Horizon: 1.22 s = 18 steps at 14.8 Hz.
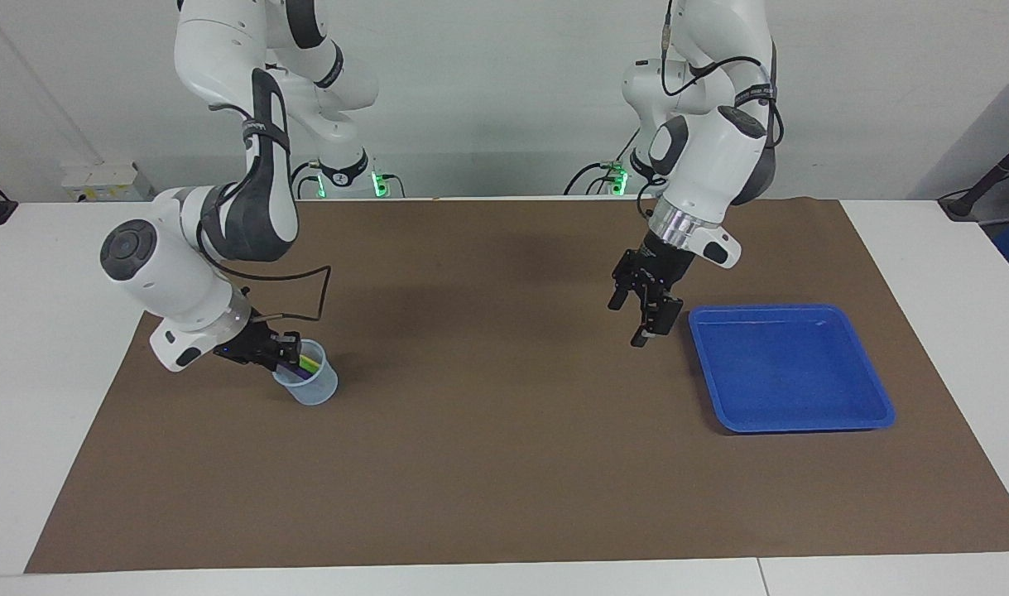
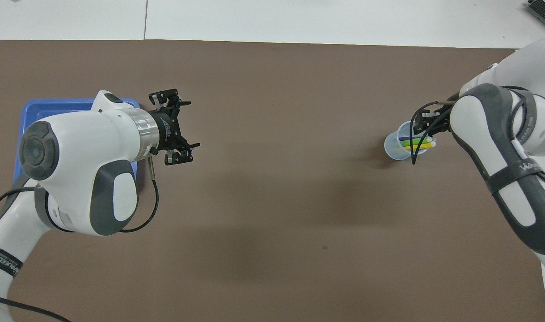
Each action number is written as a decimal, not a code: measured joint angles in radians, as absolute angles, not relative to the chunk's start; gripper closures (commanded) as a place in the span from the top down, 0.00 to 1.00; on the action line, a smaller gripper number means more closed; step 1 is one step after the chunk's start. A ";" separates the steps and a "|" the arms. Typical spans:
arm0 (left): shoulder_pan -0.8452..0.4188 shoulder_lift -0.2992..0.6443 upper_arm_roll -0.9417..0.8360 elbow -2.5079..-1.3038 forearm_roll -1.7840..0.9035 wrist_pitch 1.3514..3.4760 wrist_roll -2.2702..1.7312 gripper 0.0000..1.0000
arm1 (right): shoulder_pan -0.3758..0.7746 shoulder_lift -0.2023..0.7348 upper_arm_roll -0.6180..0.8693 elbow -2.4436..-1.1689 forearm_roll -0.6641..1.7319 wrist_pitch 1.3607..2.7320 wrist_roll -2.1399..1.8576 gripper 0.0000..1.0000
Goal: Right arm passes pens to left for tray arrangement
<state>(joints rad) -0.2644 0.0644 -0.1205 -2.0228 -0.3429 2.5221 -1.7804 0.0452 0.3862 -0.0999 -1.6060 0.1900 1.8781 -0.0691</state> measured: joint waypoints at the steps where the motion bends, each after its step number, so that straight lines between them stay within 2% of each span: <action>1: -0.264 0.064 -0.120 -2.023 -0.343 2.522 -1.780 1.00 | 0.044 0.384 -0.101 -1.600 0.190 1.869 -0.069 0.45; 7: -0.264 0.064 -0.120 -2.023 -0.343 2.522 -1.780 1.00 | 0.031 0.372 -0.105 -1.596 0.190 1.828 -0.069 0.49; 11: -0.264 0.065 -0.120 -2.023 -0.343 2.522 -1.780 1.00 | 0.023 0.366 -0.108 -1.596 0.190 1.826 -0.069 0.56; 18: -0.264 0.065 -0.120 -2.023 -0.343 2.522 -1.780 1.00 | 0.003 0.366 -0.104 -1.619 0.190 1.879 -0.069 0.56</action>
<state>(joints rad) -0.2638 0.0648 -0.1205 -2.0231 -0.3429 2.5221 -1.7805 0.0030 0.3662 -0.1040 -1.6190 0.1899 1.8794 -0.0686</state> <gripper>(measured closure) 0.000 0.436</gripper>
